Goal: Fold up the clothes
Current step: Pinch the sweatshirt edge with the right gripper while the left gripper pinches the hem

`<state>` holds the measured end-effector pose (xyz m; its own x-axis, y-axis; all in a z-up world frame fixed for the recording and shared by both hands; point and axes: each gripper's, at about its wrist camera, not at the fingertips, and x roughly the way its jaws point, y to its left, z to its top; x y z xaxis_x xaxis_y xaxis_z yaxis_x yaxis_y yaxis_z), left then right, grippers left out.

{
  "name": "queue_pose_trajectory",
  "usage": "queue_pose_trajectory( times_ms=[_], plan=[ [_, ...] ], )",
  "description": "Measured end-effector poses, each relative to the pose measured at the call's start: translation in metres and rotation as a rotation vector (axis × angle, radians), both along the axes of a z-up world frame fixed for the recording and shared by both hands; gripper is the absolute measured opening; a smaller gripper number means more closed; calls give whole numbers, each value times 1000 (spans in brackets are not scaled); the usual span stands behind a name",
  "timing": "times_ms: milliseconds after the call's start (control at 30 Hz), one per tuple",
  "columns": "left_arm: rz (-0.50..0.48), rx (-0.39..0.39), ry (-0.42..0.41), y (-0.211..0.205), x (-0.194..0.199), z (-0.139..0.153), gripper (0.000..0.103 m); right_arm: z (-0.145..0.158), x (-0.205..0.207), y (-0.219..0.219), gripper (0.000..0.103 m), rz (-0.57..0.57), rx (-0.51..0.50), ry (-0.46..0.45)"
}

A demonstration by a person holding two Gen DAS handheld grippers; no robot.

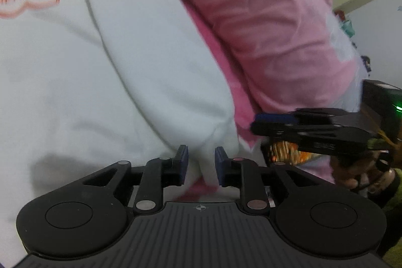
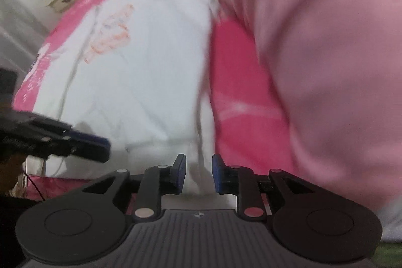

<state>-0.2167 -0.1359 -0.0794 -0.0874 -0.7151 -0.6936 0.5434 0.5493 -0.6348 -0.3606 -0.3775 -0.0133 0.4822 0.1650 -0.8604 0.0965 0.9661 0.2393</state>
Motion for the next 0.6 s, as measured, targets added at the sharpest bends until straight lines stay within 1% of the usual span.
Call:
queue_pose_trajectory(
  times_ms=[33,100,133,167,200,233,267,300,333,367,400,433,467,500,533,600],
  plan=[
    [9,-1,-7,-1,3,0,25,7,2,2,24,13,-20,-39],
    [22,1,-18,-5,6,0,27,12,12,7,24,24,-40,-124],
    [27,7,-24,-7,6,-1,28,11,17,9,24,26,-44,-161],
    [30,15,-31,-9,6,-3,28,1,23,11,24,23,-28,-174],
    [33,23,-35,-8,6,-4,29,-15,28,11,24,22,-1,-159],
    [36,31,-39,-4,6,-4,30,-31,32,12,24,23,23,-123],
    [39,38,-43,-1,6,-5,30,-50,35,12,23,27,38,-47],
    [45,45,-47,3,6,-5,31,-63,35,11,22,23,53,-4],
    [54,50,-51,8,8,-5,31,-62,32,11,23,8,68,-21],
    [63,53,-54,12,10,-5,31,-54,33,10,24,11,88,-34],
    [71,58,-58,16,12,-5,32,-43,34,7,26,11,105,-61],
    [82,64,-63,19,16,-6,32,-31,36,4,31,-6,115,-111],
    [95,70,-67,21,20,-6,33,-21,41,0,44,-22,117,-157],
    [108,76,-71,23,24,-6,33,-15,50,-4,54,-34,104,-194],
    [123,80,-75,25,28,-7,33,-12,63,-7,56,-48,79,-219],
    [154,80,-76,26,36,-7,33,-10,90,-13,56,-81,35,-258]
  ],
)
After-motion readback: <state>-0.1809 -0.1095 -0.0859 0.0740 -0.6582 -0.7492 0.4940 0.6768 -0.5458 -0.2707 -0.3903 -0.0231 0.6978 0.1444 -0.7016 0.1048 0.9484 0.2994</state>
